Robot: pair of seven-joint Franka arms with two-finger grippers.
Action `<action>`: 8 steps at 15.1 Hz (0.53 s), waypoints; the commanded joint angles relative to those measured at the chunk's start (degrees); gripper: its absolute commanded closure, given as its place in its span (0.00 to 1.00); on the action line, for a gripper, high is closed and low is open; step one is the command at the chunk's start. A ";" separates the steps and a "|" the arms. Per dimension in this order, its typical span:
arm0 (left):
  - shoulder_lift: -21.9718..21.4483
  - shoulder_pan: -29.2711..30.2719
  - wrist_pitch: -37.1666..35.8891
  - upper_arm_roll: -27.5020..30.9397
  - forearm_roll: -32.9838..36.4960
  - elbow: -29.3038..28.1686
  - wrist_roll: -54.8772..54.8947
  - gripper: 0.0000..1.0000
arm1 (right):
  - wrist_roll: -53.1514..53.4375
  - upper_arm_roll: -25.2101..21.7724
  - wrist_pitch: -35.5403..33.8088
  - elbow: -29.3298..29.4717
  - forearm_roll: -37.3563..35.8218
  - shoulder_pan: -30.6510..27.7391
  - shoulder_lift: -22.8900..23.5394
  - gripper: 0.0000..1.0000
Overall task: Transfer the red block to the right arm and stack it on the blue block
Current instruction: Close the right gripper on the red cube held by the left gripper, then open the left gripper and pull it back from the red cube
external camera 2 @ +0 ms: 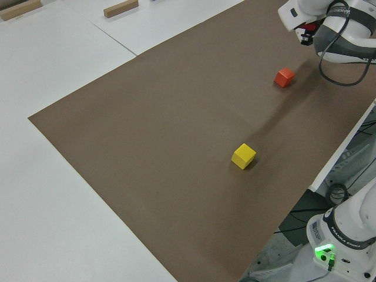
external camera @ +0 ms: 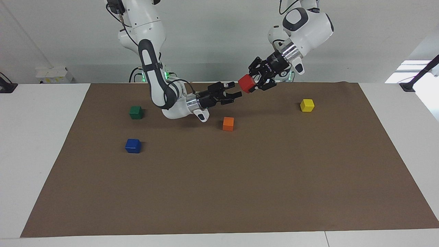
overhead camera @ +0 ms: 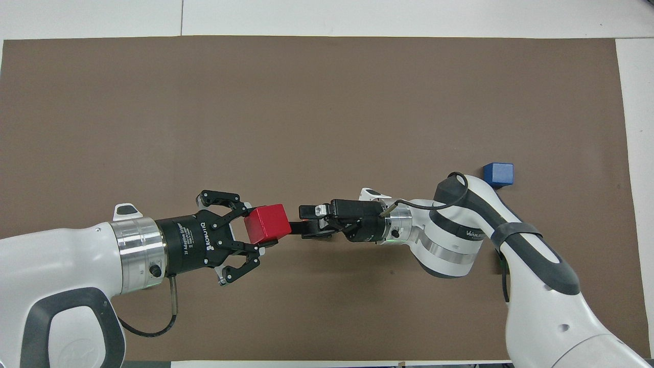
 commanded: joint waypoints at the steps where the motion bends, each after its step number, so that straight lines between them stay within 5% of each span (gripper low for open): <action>1: -0.84 -2.17 2.70 0.54 -2.11 -1.77 1.02 1.00 | 0.88 0.89 0.99 -0.38 0.69 0.70 -1.10 0.00; 7: -0.93 -2.17 2.70 0.54 -2.11 -1.77 1.02 1.00 | 1.76 1.15 0.90 -0.46 1.67 1.40 -1.36 0.02; 8: -0.93 -2.26 2.70 0.54 -2.11 -1.77 1.02 1.00 | 1.93 1.15 0.90 -0.38 1.67 1.32 -1.36 0.13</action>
